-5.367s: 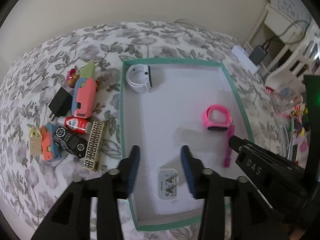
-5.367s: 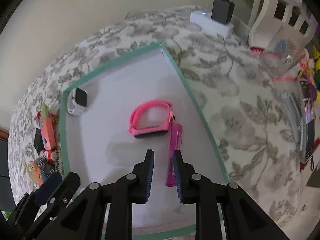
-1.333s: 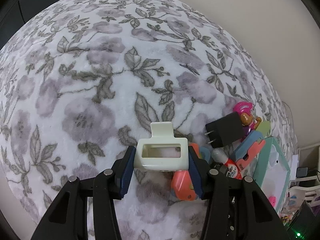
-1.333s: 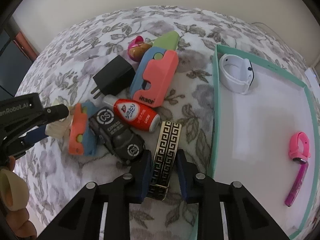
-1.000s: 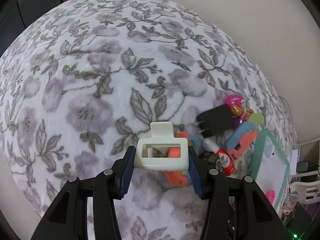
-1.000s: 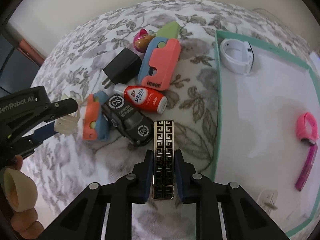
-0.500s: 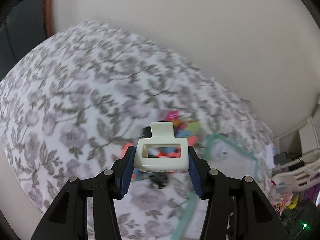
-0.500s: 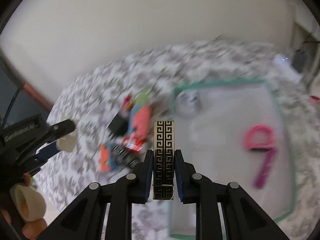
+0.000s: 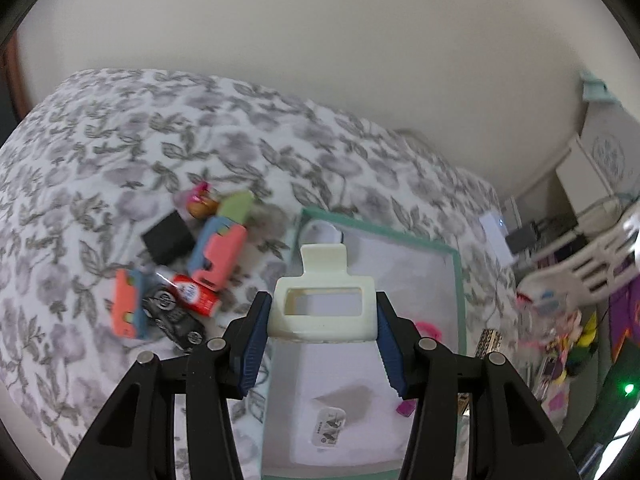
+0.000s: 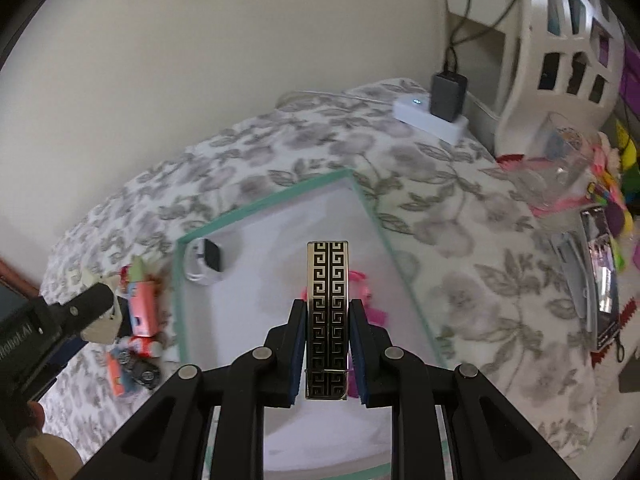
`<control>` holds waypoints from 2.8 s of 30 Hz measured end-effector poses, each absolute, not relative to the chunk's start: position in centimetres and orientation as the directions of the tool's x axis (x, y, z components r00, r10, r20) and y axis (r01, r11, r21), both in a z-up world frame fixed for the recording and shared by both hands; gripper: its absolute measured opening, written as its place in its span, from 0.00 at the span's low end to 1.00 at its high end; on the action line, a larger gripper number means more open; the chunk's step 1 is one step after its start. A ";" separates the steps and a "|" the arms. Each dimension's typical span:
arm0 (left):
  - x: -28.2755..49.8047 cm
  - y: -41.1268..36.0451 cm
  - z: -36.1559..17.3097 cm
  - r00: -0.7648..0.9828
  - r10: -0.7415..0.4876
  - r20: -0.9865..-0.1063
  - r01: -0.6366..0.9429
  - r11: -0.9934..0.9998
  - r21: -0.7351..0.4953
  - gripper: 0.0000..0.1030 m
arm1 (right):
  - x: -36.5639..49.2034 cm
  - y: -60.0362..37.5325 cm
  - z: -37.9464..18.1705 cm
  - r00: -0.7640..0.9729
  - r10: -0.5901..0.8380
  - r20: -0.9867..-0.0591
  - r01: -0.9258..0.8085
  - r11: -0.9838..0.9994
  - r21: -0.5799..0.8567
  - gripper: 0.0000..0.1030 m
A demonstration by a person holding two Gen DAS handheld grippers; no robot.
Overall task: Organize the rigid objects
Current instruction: 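Carry both items into the tray and open both tools to release, then move both tools back over the pile toward the toys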
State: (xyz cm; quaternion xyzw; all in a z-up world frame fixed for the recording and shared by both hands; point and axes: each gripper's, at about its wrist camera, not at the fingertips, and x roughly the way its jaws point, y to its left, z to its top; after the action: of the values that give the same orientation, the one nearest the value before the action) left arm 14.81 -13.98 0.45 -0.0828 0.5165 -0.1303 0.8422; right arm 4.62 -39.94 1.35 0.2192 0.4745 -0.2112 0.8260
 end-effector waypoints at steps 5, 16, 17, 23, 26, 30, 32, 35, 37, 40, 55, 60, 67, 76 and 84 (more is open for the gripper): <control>14.9 -14.8 -1.4 0.385 -0.306 -0.871 0.156 0.951 -0.265 0.51 | 5.4 -39.5 -1.6 0.389 -0.086 -0.917 0.540 0.828 0.152 0.21; 14.9 -16.0 -4.3 0.304 -0.302 -0.904 0.189 0.949 -0.253 0.51 | 5.9 -38.6 -4.5 0.304 -0.067 -0.950 0.520 0.847 0.107 0.21; 14.9 -16.2 -4.5 0.296 -0.301 -0.906 0.195 0.948 -0.251 0.51 | 5.9 -38.6 -4.7 0.297 -0.067 -0.953 0.519 0.849 0.102 0.21; 14.8 -17.1 -6.4 0.245 -0.267 -0.932 0.216 0.952 -0.216 0.51 | 6.2 -38.3 -5.7 0.264 -0.072 -0.962 0.514 0.855 0.077 0.21; 14.8 -17.6 -7.2 0.225 -0.256 -0.940 0.228 0.952 -0.205 0.51 | 6.1 -38.3 -5.7 0.265 -0.071 -0.962 0.513 0.855 0.078 0.22; 14.9 -17.6 -8.1 0.202 -0.242 -0.949 0.222 0.955 -0.197 0.51 | 6.1 -38.3 -5.8 0.261 -0.073 -0.963 0.513 0.855 0.075 0.22; 14.9 -17.5 -8.4 0.191 -0.236 -0.953 0.217 0.957 -0.193 0.51 | 6.2 -38.3 -5.8 0.260 -0.074 -0.963 0.513 0.856 0.072 0.22; 15.0 -17.5 -8.7 0.180 -0.234 -0.955 0.211 0.958 -0.195 0.51 | 6.3 -38.2 -5.8 0.253 -0.071 -0.965 0.513 0.855 0.071 0.22; 15.0 -17.5 -8.5 0.179 -0.240 -0.954 0.208 0.957 -0.201 0.51 | 6.3 -38.3 -5.6 0.255 -0.065 -0.965 0.518 0.852 0.079 0.23; 15.0 -17.4 -8.0 0.188 -0.256 -0.948 0.209 0.954 -0.216 0.57 | 6.3 -38.4 -5.1 0.269 -0.066 -0.961 0.518 0.851 0.087 0.24; 15.3 -15.2 -4.1 0.266 -0.275 -0.924 0.161 0.958 -0.239 0.75 | 6.2 -37.5 -0.3 0.395 -0.137 -0.908 0.497 0.863 0.087 0.36; 16.0 -12.9 -3.4 0.301 -0.230 -0.926 0.092 0.973 -0.212 0.83 | 6.4 -37.1 -0.6 0.393 -0.139 -0.909 0.494 0.866 0.081 0.51; 17.0 -8.9 -3.3 0.333 -0.140 -0.932 -0.035 0.986 -0.160 0.83 | 6.9 -36.0 -1.1 0.393 -0.132 -0.910 0.457 0.887 0.069 0.62; 17.9 -4.2 -4.3 0.310 -0.057 -0.949 -0.163 0.980 -0.113 0.84 | 7.4 -34.5 -1.6 0.404 -0.090 -0.910 0.413 0.906 0.094 0.79; 18.5 -0.5 -3.9 0.318 -0.063 -0.946 -0.226 0.964 -0.140 0.85 | 8.7 -32.5 -1.4 0.429 -0.063 -0.901 0.360 0.927 0.107 0.98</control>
State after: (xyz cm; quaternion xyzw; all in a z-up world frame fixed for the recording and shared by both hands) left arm 18.49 -0.46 -3.93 -0.1240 0.5816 0.0508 0.8023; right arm 8.74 -32.46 -1.38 0.1431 0.5188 -0.1271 0.8332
